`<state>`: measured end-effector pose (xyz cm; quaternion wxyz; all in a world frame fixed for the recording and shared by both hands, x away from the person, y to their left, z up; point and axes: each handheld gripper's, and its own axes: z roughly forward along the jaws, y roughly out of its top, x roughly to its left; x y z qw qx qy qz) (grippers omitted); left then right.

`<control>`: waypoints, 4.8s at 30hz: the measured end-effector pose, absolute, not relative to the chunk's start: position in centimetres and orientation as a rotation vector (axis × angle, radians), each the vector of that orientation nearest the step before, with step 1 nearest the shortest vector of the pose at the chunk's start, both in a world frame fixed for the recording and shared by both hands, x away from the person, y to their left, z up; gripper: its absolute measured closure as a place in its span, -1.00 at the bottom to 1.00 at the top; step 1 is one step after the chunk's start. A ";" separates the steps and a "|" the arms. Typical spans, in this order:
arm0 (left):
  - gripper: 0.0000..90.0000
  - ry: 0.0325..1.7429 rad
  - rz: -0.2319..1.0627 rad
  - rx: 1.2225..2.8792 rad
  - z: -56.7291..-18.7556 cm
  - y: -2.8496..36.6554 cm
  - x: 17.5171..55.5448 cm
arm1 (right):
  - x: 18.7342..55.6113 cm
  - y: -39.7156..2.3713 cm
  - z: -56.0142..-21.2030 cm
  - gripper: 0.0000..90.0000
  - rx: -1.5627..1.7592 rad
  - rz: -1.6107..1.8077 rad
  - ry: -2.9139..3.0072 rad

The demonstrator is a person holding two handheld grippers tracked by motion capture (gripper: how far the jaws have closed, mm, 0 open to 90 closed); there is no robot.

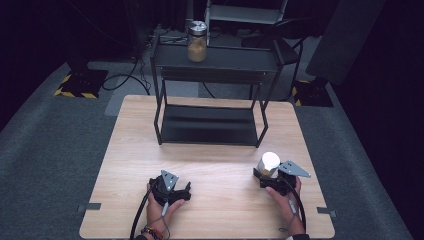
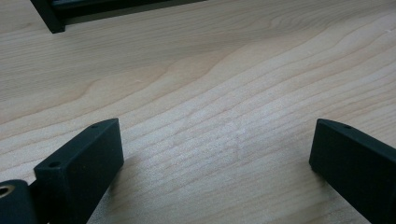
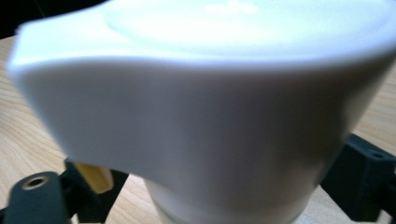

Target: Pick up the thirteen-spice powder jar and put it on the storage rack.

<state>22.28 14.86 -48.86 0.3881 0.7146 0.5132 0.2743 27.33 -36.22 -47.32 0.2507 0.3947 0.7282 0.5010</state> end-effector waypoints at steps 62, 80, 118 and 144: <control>-0.95 1.300 0.699 1.820 -48.9 14.9 22.3 | 30.8 -31.0 -30.1 -0.34 0.993 1.363 1.675; -0.94 1.298 0.703 1.821 -48.9 14.8 22.2 | 33.9 -27.8 -25.2 -0.34 0.992 1.391 1.591; -0.93 1.268 0.735 1.833 -49.0 14.5 21.9 | 42.3 -21.4 -20.2 -0.34 1.068 1.257 1.503; -0.93 1.270 0.716 1.835 -49.0 14.7 22.1 | 46.1 -21.4 -20.4 -0.34 1.212 1.286 1.481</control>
